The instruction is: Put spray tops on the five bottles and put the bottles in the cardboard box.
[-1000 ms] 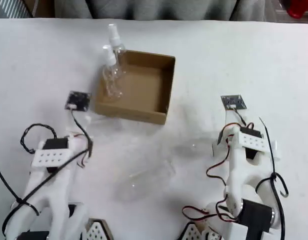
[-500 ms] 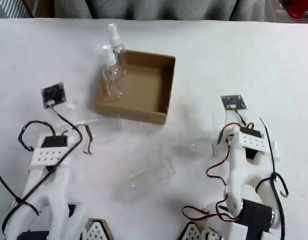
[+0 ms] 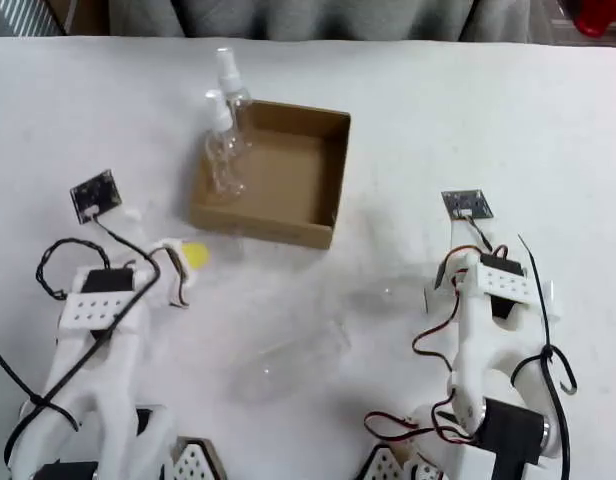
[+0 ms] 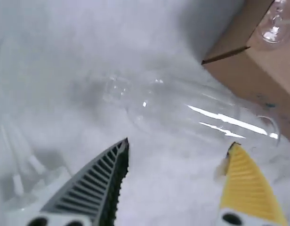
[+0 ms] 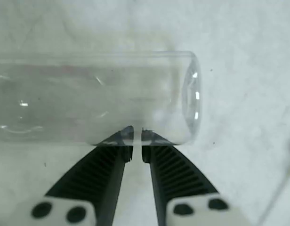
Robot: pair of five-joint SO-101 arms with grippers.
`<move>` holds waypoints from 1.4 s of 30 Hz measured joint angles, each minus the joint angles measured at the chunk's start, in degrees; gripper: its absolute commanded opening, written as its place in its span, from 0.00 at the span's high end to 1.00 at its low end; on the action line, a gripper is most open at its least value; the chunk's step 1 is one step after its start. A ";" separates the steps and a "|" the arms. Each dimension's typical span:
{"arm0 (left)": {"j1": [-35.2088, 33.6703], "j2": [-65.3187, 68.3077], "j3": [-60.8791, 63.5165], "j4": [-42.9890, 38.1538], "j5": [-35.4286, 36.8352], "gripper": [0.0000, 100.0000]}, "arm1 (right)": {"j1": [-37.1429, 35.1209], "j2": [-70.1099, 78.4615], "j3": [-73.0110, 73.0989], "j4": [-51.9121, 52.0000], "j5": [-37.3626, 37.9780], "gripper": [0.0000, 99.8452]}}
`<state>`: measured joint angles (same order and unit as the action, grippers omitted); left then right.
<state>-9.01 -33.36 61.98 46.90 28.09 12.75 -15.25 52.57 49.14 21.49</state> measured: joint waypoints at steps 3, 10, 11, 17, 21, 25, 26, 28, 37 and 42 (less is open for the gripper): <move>0.00 0.00 0.00 0.00 2.29 0.68 | 0.00 0.00 0.00 0.00 0.00 0.98; 2.11 0.44 0.00 0.00 6.42 0.68 | 0.00 0.00 0.00 0.00 0.00 0.98; 2.11 0.44 0.00 0.00 7.03 0.68 | 0.00 0.00 0.00 0.00 0.00 0.98; 2.46 0.44 0.00 1.14 8.00 0.68 | 0.00 0.00 0.00 0.00 0.00 0.98; 2.46 0.44 0.00 2.11 7.91 0.68 | 0.00 0.00 0.00 0.00 0.44 0.98; 2.46 0.44 0.00 2.73 7.12 0.68 | 0.00 0.00 0.00 0.00 1.93 0.98; 2.46 0.44 0.00 2.73 7.12 0.68 | 0.00 0.00 0.00 0.00 1.93 0.98; 2.46 0.44 0.00 2.73 7.12 0.68 | 0.00 0.00 0.00 0.00 2.11 0.98; 0.97 12.57 -11.43 8.09 7.82 0.68 | 0.00 0.00 0.00 0.00 2.37 0.98; 0.00 18.81 -17.76 10.81 7.82 0.66 | 0.00 0.00 0.00 0.00 2.46 0.98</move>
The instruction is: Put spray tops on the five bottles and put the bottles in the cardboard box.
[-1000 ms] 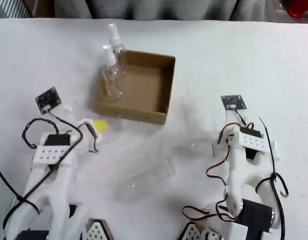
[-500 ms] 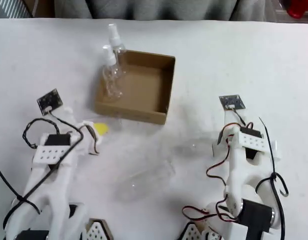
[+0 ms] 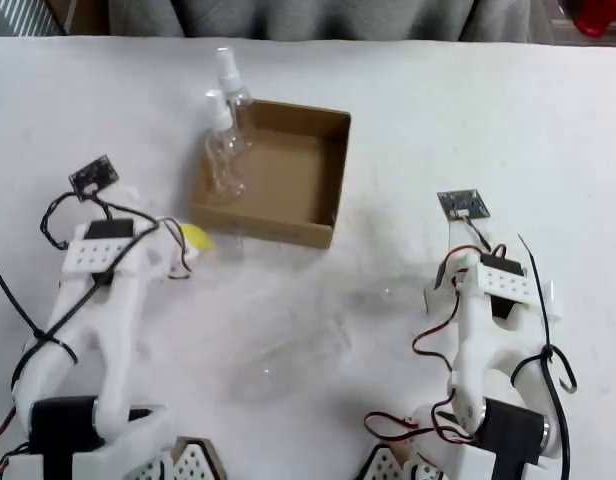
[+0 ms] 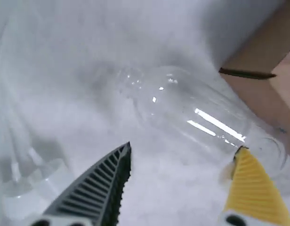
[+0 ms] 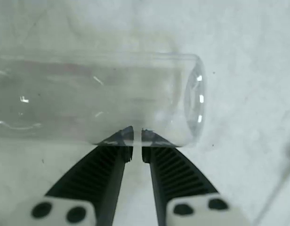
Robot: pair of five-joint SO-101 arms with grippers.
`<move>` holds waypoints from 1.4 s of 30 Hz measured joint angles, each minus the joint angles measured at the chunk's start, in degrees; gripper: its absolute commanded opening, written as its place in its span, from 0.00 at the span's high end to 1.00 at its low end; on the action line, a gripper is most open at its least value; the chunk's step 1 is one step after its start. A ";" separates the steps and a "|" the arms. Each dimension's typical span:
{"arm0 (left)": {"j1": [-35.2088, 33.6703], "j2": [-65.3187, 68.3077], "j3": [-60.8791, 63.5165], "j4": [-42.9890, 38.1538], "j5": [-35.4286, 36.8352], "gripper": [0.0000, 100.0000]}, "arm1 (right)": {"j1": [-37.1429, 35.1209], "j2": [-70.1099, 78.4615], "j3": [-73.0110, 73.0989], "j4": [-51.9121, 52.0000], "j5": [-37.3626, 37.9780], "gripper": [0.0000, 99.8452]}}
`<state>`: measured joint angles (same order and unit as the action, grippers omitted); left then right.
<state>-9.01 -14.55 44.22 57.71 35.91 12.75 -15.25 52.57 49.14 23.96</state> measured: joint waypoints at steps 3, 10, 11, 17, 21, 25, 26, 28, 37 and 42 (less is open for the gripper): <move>-0.18 0.44 -0.53 0.62 0.00 0.58 | -0.88 0.00 0.00 0.00 0.00 0.98; -0.79 1.67 -0.70 4.22 0.09 0.56 | -1.58 0.00 0.00 0.00 0.18 0.98; -0.79 1.67 -0.70 4.40 0.09 0.56 | -1.58 0.00 0.00 0.00 0.18 0.98; -0.79 1.67 -0.70 4.66 0.09 0.57 | -1.58 0.00 0.00 0.00 0.18 0.98; -0.79 1.67 -0.70 4.66 0.00 0.57 | -1.76 0.00 0.00 0.00 0.18 0.98; -0.79 1.67 -0.70 4.75 0.00 0.57 | -1.58 0.00 0.00 0.00 0.18 0.98; -0.79 1.67 -0.70 4.75 0.00 0.57 | -1.67 0.00 0.00 0.00 0.18 0.98; -0.79 1.67 -0.70 5.54 0.00 0.57 | -1.67 0.00 0.00 0.00 0.18 0.98; -0.79 1.93 -4.92 13.19 -2.99 0.57 | -1.58 0.00 0.00 0.00 0.18 0.98; -0.79 8.53 -10.02 13.89 -3.34 0.57 | -1.58 0.00 0.00 0.00 0.18 0.98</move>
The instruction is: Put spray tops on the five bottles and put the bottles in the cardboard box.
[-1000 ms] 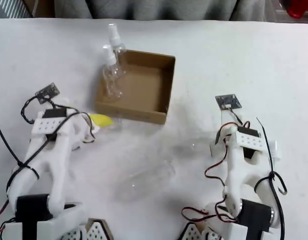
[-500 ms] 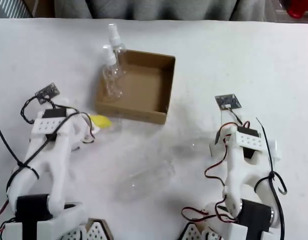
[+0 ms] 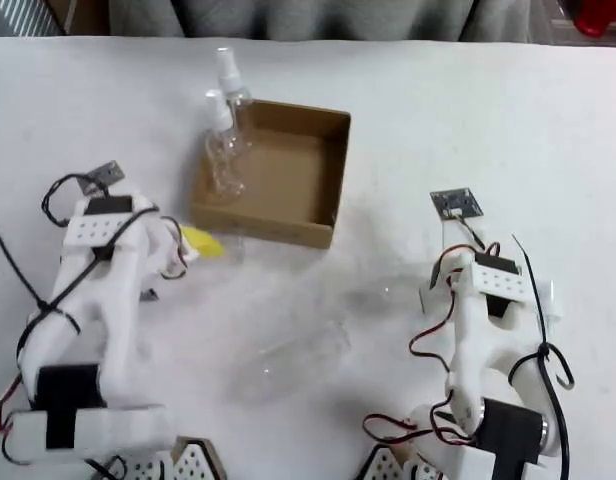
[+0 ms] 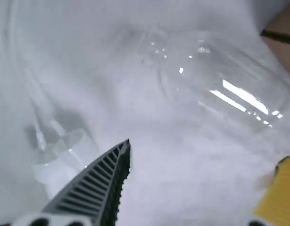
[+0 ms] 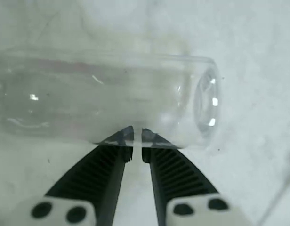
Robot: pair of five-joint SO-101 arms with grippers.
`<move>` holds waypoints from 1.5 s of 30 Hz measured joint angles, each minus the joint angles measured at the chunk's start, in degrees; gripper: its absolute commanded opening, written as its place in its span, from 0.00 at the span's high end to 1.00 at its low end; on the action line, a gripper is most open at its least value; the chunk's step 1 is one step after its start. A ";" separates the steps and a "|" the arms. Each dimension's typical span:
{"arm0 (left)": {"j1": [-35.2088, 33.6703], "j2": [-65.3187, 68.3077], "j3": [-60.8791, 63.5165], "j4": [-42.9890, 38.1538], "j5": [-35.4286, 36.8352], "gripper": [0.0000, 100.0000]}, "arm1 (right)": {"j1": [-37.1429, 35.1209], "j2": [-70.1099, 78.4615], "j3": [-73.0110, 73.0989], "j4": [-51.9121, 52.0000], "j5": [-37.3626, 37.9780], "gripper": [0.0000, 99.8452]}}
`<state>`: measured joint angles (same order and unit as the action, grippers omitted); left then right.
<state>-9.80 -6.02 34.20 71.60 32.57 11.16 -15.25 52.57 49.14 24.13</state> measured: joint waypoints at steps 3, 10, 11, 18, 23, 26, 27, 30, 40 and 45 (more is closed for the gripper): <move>0.00 4.31 -3.34 0.00 0.70 0.57 | 0.00 0.00 0.00 0.00 0.00 0.98; 0.09 7.21 -6.51 0.00 5.36 0.57 | 0.00 0.00 0.00 0.00 0.00 0.98; 0.09 7.21 -6.51 0.00 5.89 0.57 | 0.00 0.00 0.00 0.00 0.00 0.98; 0.18 7.56 -6.59 -0.18 8.09 0.57 | -0.79 0.00 0.00 0.00 1.49 0.98; -0.97 7.56 -6.59 0.26 7.21 0.57 | -0.97 0.00 0.00 0.00 1.85 0.98; -3.69 7.65 -7.03 0.26 5.54 0.57 | -0.97 0.00 0.00 0.00 1.85 0.98; -4.84 7.65 -7.12 0.26 4.66 0.57 | -0.97 0.00 0.00 0.00 1.85 0.98; -7.82 7.65 -7.30 1.49 2.11 0.57 | -0.97 0.00 0.00 0.00 1.85 0.98; -14.68 7.82 -12.84 9.14 -3.52 0.57 | -0.97 0.00 0.00 0.00 1.85 0.98; -14.68 7.82 -17.67 15.38 -3.78 0.57 | -1.23 0.00 0.00 0.00 1.85 0.98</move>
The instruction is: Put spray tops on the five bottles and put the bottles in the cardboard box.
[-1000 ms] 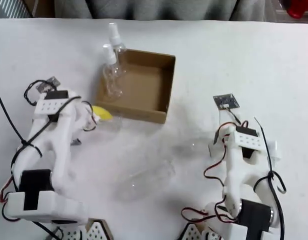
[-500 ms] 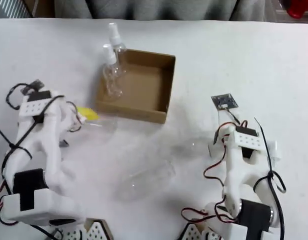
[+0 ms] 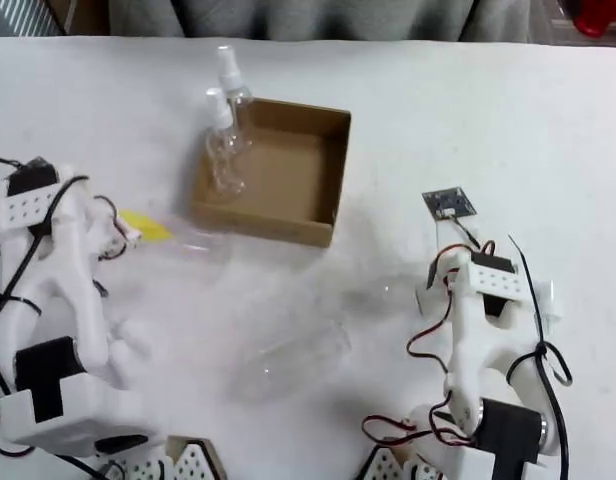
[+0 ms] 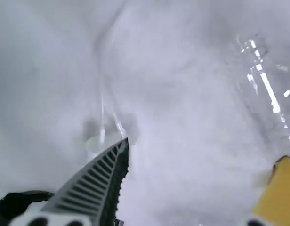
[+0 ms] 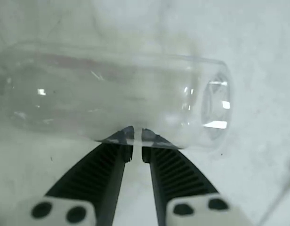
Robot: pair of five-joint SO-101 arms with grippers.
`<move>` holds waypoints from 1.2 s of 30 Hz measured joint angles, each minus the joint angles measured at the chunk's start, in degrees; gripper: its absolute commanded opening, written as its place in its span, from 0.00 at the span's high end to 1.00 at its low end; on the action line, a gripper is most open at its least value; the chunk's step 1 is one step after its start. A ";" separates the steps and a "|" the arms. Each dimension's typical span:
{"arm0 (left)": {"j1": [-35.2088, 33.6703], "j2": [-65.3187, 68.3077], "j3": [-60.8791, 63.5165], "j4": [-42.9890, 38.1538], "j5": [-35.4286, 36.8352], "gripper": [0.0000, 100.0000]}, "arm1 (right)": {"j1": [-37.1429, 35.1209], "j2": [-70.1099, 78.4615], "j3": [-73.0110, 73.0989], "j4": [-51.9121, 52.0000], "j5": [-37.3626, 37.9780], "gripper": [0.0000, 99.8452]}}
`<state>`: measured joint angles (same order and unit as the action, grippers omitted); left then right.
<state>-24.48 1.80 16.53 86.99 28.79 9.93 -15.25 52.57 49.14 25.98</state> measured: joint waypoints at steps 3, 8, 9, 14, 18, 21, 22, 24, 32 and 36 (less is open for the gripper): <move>1.93 0.00 -0.26 0.62 3.08 0.57 | -0.62 0.00 0.00 0.00 0.00 0.98; 5.71 0.00 -0.26 0.62 12.66 0.57 | -0.44 0.00 0.00 0.00 0.00 0.98; 6.59 0.00 -0.26 0.00 14.24 0.57 | -0.44 0.00 0.00 0.00 0.00 0.98; 9.41 0.00 -0.26 -2.73 18.73 0.57 | -0.44 0.00 0.00 0.00 0.00 0.98; 9.58 0.44 -0.26 -4.22 20.75 0.57 | -0.44 0.00 0.00 0.00 0.00 0.98; 9.58 3.25 -0.26 -4.48 20.92 0.57 | -0.44 0.00 0.00 0.00 0.00 0.98; 9.58 4.75 -0.26 -4.66 21.01 0.57 | -0.44 0.00 0.00 0.00 0.00 0.98; 9.58 7.74 -1.41 -5.54 21.01 0.57 | -0.44 0.00 0.00 0.00 0.00 0.98; 9.58 10.73 -2.64 -6.51 21.01 0.57 | -0.44 0.00 0.00 0.00 0.00 0.98; 9.58 11.08 -2.64 -6.51 19.52 0.57 | -0.44 0.00 0.00 0.00 0.18 0.98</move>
<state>-14.90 12.88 13.89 80.48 48.31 9.49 -15.25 52.57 49.14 26.15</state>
